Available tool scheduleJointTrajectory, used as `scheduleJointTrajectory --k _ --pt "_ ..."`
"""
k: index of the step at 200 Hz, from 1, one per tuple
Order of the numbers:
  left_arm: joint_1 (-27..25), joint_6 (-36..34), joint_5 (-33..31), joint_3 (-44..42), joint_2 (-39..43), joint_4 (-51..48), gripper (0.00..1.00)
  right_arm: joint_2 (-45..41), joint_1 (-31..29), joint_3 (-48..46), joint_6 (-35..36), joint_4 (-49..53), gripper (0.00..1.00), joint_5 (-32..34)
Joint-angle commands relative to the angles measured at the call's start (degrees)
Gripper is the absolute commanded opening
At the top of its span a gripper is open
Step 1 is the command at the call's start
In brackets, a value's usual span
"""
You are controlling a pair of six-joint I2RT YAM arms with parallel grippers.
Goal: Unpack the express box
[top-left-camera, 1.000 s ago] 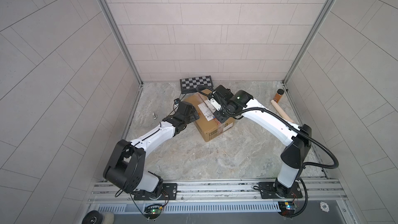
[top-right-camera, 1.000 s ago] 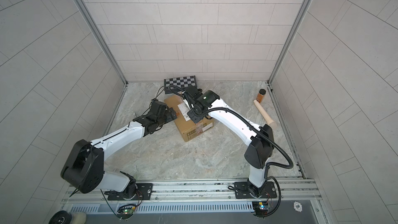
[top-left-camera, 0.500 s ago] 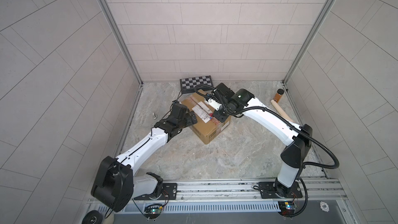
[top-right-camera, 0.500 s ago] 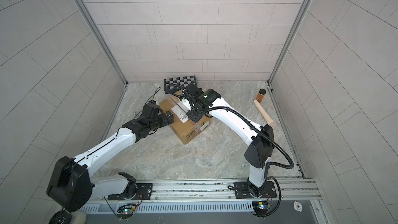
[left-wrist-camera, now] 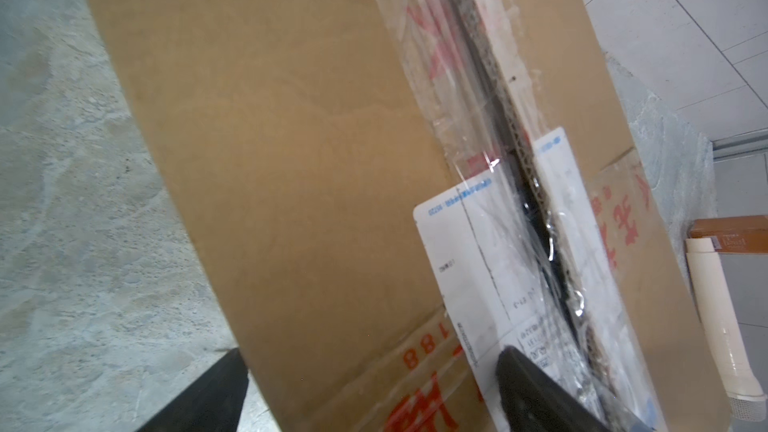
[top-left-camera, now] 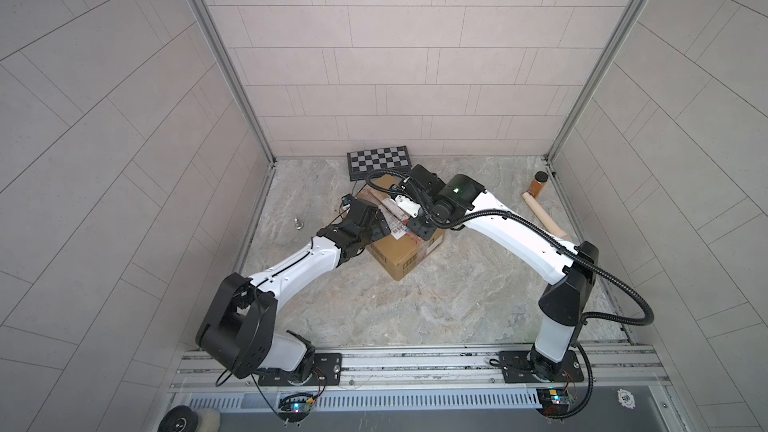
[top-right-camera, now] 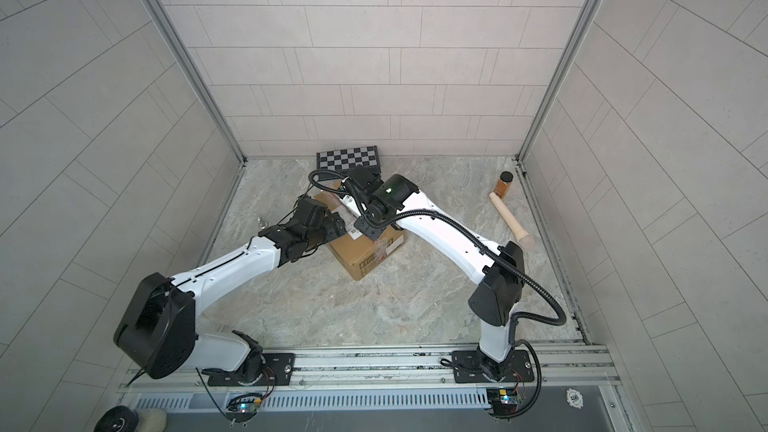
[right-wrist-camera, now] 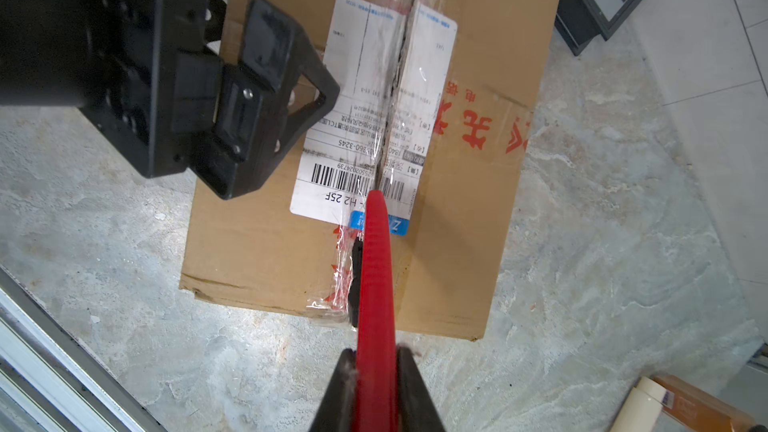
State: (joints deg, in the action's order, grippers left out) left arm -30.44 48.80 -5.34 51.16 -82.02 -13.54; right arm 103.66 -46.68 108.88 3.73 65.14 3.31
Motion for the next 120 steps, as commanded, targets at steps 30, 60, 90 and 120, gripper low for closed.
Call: scheduleJointTrajectory --k 30,60,90,120 --pt "-0.90 1.71 -3.94 -3.29 -5.46 -9.91 0.96 -3.59 -2.18 1.30 -2.77 6.11 0.00 7.70" --pt "-0.86 1.87 -4.24 -3.23 -6.39 -9.88 0.96 -4.91 -3.58 0.45 -3.40 6.22 0.00 9.86" --pt "-0.88 2.18 -4.15 -3.51 -6.96 -9.49 0.96 -6.40 -4.72 -1.20 -3.36 6.12 0.00 10.31" --pt "-0.86 2.44 -3.99 -3.57 -7.02 -9.16 0.95 -7.46 -6.18 -3.27 -3.77 5.34 0.00 10.83"
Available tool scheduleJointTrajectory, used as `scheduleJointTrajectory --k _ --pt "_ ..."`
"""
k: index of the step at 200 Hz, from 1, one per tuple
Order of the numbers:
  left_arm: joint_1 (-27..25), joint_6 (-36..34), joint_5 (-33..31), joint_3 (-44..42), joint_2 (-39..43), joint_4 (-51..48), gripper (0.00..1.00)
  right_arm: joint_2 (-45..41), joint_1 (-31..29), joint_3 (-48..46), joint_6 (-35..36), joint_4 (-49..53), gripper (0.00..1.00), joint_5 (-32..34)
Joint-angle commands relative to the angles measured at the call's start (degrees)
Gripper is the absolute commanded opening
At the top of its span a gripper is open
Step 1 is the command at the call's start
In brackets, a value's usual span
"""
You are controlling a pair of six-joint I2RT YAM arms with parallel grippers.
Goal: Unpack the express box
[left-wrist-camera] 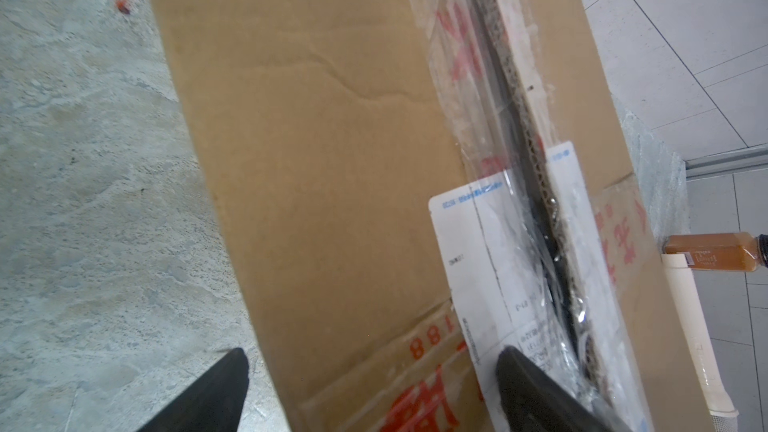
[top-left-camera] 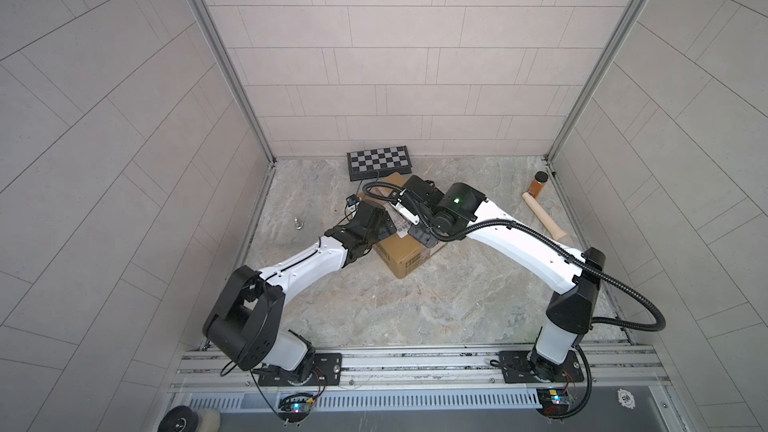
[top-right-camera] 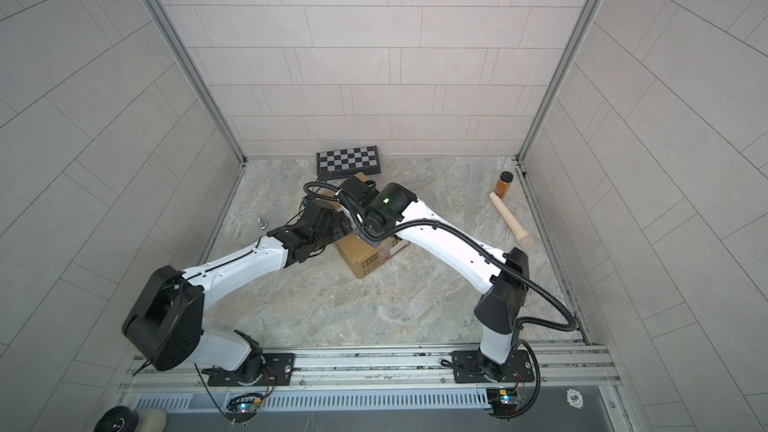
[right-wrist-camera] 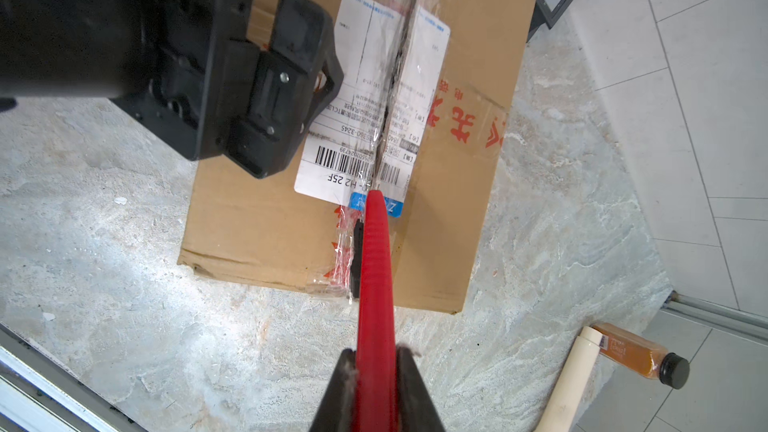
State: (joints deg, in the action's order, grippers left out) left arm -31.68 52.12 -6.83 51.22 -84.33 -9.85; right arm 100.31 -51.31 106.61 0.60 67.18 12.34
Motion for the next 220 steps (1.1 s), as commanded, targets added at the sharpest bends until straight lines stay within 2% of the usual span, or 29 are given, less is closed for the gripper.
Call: scheduleJointTrajectory --k 1,62,111,168,220 --pt "0.39 -0.92 -2.49 -3.65 -4.70 -12.80 0.96 -4.18 -1.57 -1.11 -0.66 3.22 0.00 1.77" --pt "0.35 -0.37 -1.43 -4.29 -4.38 -11.08 0.96 -3.73 -2.28 -7.03 -1.43 -2.75 0.00 -0.74" --pt "0.38 0.86 -1.04 -5.49 -4.41 -9.59 0.96 0.43 -2.40 -2.18 -3.96 3.26 0.00 -2.91" --pt "0.35 1.65 0.15 -6.16 -4.85 -8.21 0.95 1.50 -2.79 -6.18 -5.30 1.30 0.00 -3.20" --pt "0.39 2.00 -0.68 -6.39 -6.28 -8.43 0.96 -1.77 -2.41 -2.38 -4.54 7.71 0.00 -3.30"
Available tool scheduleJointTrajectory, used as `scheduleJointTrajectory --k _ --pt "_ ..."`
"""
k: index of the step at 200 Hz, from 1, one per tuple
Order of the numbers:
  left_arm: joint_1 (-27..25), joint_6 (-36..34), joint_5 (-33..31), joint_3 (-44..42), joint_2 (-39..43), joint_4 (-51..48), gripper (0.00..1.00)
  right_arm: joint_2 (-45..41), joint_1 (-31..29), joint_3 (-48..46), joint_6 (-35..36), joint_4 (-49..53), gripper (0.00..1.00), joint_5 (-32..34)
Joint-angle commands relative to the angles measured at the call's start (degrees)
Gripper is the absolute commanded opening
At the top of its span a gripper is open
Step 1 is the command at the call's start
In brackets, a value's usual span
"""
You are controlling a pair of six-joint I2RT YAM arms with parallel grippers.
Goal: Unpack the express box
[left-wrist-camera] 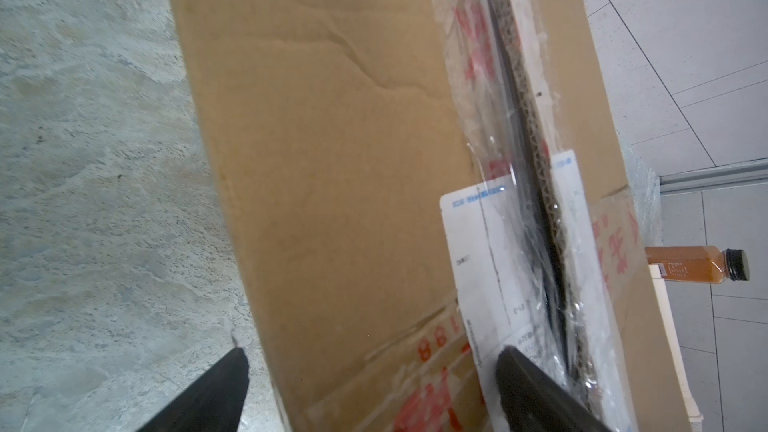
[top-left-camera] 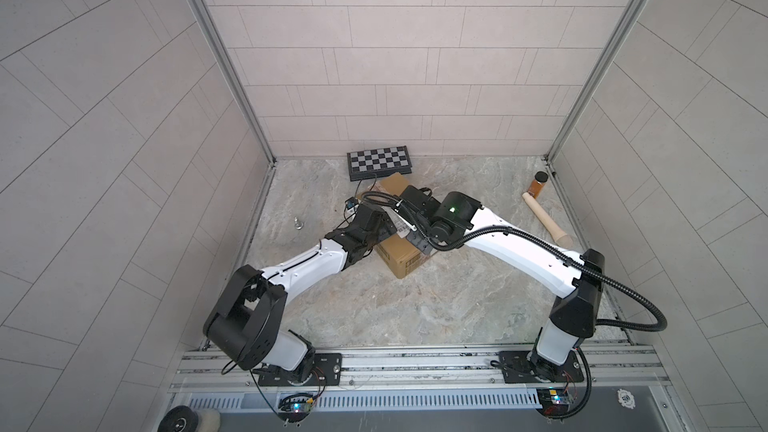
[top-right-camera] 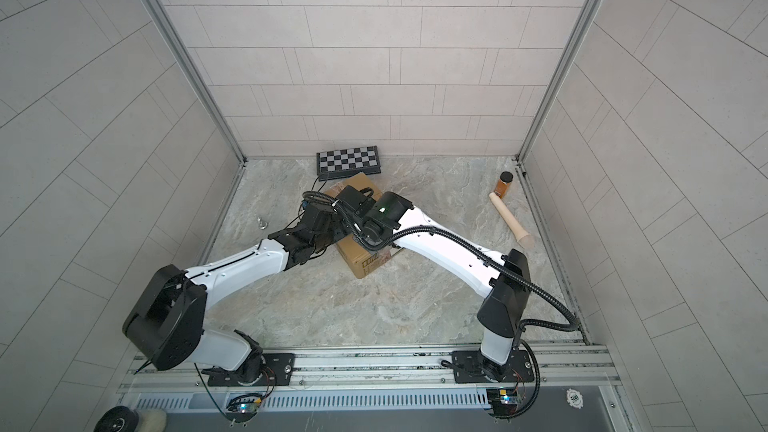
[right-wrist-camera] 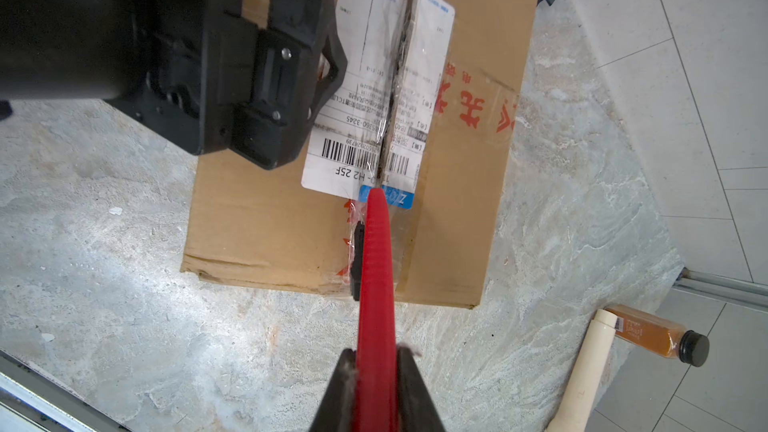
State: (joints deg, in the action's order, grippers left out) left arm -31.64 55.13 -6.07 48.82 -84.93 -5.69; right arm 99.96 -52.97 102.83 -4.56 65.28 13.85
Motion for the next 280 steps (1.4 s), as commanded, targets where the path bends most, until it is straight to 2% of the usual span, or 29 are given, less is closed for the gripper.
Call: scheduleJointTrajectory --k 1,95,154,217,280 --pt "0.35 -1.00 -1.43 -3.99 -5.73 -12.58 0.96 -1.47 -0.78 1.49 0.65 9.83 0.00 -4.80" --pt "0.34 -0.61 -2.40 -3.91 -6.91 -13.26 0.95 -6.52 -0.78 3.19 -0.51 17.29 0.00 -3.23" --pt "0.33 -0.40 -2.68 -3.73 -6.79 -13.42 0.95 -8.64 -0.81 1.32 -0.54 16.03 0.00 -4.76" --pt "0.35 -0.34 -2.10 -3.58 -6.23 -12.81 0.95 -5.98 -0.16 -2.37 -0.53 10.79 0.00 -7.31" --pt "0.35 -0.31 -1.81 -3.77 -6.06 -12.58 0.95 -5.69 0.41 3.01 -0.34 11.91 0.00 -2.39"
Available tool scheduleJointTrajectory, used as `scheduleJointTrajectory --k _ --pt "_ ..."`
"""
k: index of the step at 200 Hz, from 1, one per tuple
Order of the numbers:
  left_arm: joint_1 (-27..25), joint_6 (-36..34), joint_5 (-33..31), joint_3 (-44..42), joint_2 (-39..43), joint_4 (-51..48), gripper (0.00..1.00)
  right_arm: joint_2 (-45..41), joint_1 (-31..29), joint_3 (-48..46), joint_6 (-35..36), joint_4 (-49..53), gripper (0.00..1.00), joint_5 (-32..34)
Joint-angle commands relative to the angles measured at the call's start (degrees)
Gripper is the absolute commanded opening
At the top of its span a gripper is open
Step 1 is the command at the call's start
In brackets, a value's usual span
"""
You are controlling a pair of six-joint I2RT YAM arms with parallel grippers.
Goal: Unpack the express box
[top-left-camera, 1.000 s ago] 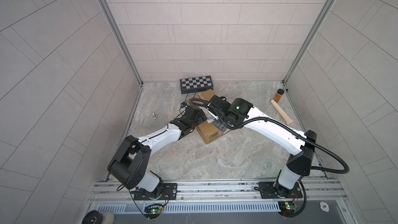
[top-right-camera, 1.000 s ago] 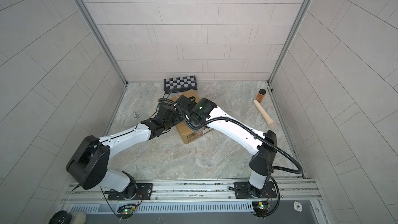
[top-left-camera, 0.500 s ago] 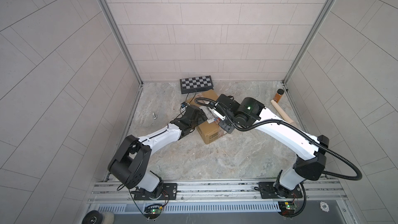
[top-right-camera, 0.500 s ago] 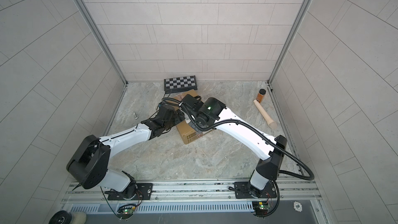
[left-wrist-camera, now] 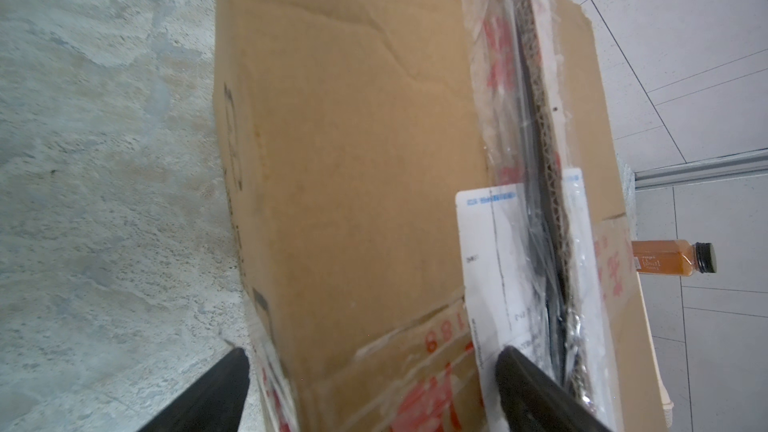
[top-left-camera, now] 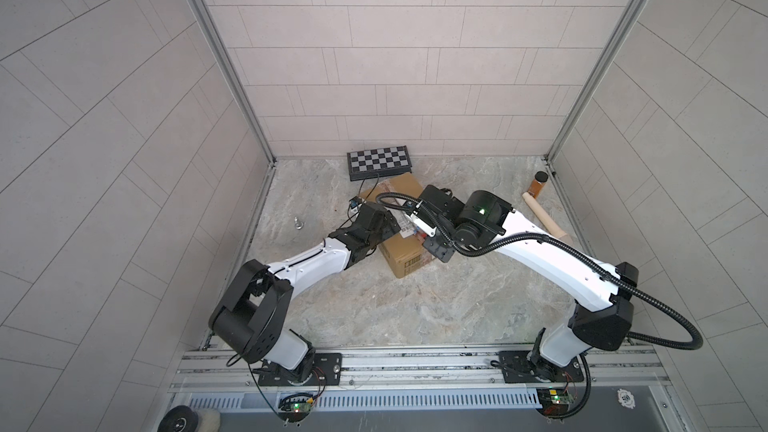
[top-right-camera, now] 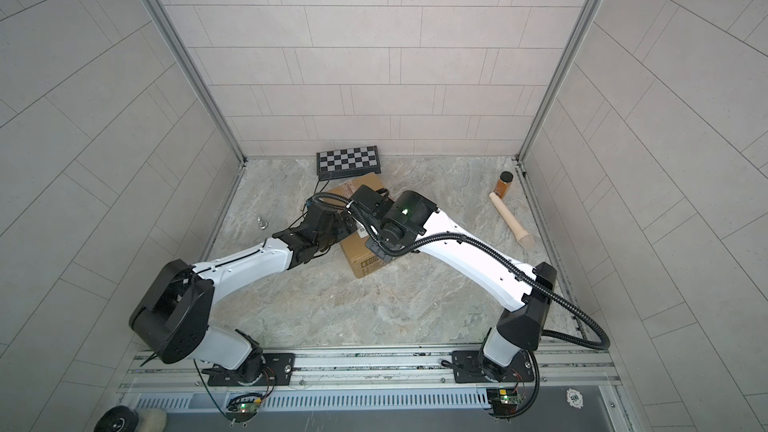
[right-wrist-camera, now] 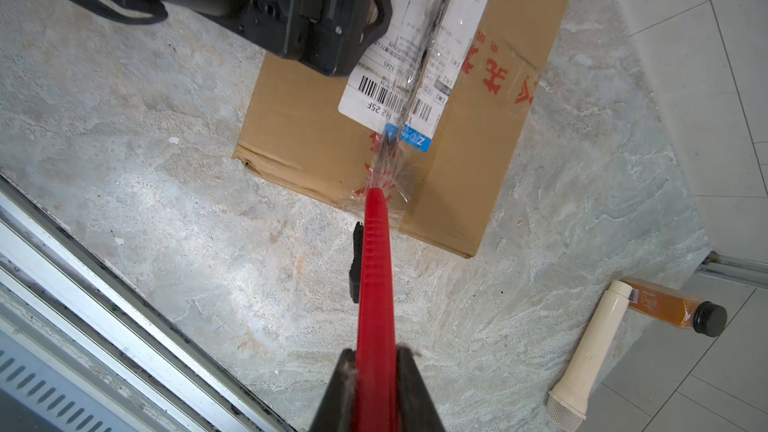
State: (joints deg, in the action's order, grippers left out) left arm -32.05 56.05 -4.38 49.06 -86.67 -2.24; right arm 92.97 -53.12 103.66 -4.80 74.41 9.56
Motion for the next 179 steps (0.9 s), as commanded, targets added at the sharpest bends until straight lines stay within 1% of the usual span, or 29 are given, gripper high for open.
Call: scheduleJointTrajectory --k 1,23,61,131,179 --pt "0.76 -1.22 -3.51 -4.08 -4.30 -16.04 0.95 1.28 0.56 2.35 -0.07 2.86 0.00 2.01" --pt "0.74 -1.21 -3.39 -4.15 -4.71 -15.80 0.95 0.24 0.61 4.57 0.04 3.29 0.00 3.65" --pt "0.76 -1.21 -3.35 -4.23 -4.78 -15.75 0.95 0.28 0.63 4.89 0.22 2.29 0.00 3.30" --pt "0.76 -1.09 -3.35 -4.49 -4.59 -15.68 0.95 1.95 0.82 3.49 1.52 -0.60 0.00 2.78" --pt "0.76 -1.04 -3.42 -4.67 -4.46 -15.78 0.95 2.68 1.17 0.95 2.12 -1.90 0.00 3.15"
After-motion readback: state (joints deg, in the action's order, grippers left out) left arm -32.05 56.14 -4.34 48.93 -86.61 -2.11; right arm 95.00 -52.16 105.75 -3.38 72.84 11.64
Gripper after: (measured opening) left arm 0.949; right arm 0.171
